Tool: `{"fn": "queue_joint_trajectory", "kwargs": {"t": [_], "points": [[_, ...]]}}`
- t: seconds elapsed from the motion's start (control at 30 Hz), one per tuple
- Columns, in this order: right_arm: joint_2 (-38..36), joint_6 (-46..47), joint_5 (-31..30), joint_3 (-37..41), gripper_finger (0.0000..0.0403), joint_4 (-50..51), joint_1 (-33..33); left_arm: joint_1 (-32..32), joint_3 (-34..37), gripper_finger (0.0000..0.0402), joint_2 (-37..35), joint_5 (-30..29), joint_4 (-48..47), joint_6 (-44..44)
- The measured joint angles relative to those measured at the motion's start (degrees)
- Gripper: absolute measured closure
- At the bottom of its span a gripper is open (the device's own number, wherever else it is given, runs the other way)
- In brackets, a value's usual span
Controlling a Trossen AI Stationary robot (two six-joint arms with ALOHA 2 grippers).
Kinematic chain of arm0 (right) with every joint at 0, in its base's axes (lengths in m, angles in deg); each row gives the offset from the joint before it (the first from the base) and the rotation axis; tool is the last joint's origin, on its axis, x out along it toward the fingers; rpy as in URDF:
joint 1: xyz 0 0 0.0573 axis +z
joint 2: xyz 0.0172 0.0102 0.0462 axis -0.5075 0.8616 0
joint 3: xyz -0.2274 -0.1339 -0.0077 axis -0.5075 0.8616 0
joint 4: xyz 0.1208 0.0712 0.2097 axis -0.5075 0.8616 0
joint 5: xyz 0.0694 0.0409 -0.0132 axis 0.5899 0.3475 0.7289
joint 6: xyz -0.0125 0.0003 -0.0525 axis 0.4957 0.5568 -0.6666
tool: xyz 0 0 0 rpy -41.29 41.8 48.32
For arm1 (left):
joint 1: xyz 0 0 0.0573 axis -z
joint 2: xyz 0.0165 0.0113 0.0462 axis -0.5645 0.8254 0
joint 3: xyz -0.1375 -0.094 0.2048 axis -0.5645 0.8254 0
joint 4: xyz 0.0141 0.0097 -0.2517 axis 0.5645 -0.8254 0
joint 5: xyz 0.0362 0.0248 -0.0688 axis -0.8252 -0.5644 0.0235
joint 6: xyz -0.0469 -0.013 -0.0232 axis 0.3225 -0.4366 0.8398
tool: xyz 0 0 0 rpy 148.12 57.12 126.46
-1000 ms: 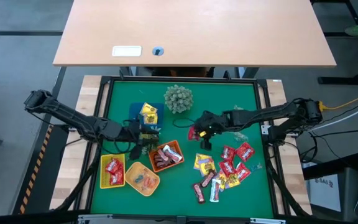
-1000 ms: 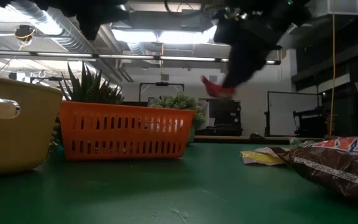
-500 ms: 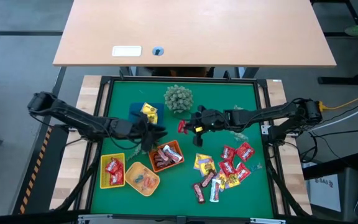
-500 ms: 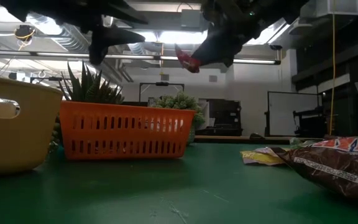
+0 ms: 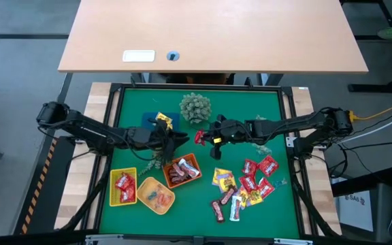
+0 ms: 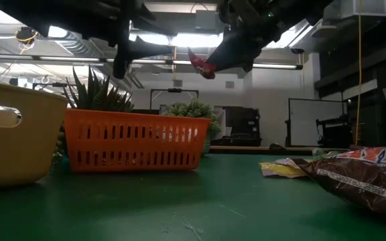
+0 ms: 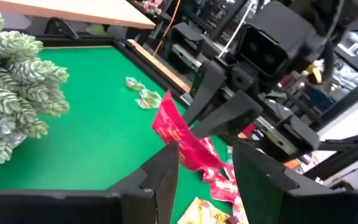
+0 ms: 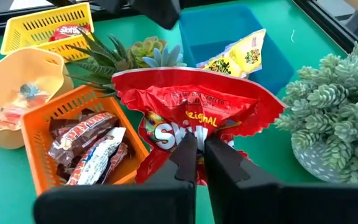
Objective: Sort candy
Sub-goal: Put the red candy into the yellow bin
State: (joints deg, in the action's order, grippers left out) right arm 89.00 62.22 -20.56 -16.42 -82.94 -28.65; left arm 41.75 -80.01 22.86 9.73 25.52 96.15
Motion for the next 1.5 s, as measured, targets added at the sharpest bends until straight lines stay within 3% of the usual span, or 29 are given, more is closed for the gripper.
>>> {"fn": "queue_joint_trajectory", "kwargs": {"t": [0.43, 0.67, 1.5], "points": [[0.0, 10.4, -8.6, 0.0, 0.0386, 0.0, 0.0, -1.2, 0.0, 0.0264, 4.8, -0.3, 4.0, 4.1], [0.0, 10.9, -8.5, 0.0, 0.0386, -0.2, 0.0, -1.3, 0.0, 0.0264, 5.7, -3.2, 4.5, 3.9], [0.0, 12.6, -9.6, -0.1, 0.0386, -5.2, 0.0, -0.8, 0.0, 0.0264, 5.8, -4.4, 5.9, 3.9]]}}
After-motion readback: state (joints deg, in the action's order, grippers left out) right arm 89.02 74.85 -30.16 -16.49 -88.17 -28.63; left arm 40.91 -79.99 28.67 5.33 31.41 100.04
